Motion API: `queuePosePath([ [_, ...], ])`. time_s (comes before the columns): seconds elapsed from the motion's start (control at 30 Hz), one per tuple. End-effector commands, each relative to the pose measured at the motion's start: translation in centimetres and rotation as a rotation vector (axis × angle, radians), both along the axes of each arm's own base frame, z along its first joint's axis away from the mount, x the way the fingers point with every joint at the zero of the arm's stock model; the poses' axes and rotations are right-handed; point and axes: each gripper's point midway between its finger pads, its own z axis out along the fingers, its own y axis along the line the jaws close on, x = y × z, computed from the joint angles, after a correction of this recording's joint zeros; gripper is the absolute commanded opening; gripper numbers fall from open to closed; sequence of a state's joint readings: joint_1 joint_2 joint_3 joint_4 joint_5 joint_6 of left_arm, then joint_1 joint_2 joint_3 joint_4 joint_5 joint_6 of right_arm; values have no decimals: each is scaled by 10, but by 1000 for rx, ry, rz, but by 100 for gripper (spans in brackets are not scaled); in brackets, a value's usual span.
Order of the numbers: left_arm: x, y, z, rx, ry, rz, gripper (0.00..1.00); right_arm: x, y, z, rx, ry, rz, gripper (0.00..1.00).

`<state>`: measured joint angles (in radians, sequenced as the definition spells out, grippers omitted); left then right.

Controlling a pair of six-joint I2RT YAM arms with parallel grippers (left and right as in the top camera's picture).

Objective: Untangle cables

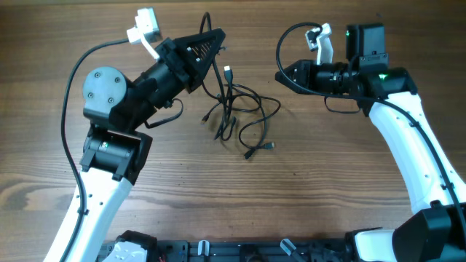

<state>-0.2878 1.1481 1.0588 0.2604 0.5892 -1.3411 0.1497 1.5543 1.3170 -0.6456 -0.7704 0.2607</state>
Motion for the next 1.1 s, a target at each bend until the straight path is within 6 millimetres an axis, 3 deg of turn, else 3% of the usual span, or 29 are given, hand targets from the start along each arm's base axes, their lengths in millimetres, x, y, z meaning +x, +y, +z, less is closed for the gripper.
queuePosePath([
  [0.0,3,3,-1,21,-4,23,4,-1,3,-2,18,15,15,24],
  [1.07,7,5,-14,53,35,43,4,0,2,-4,9,16,8,24],
])
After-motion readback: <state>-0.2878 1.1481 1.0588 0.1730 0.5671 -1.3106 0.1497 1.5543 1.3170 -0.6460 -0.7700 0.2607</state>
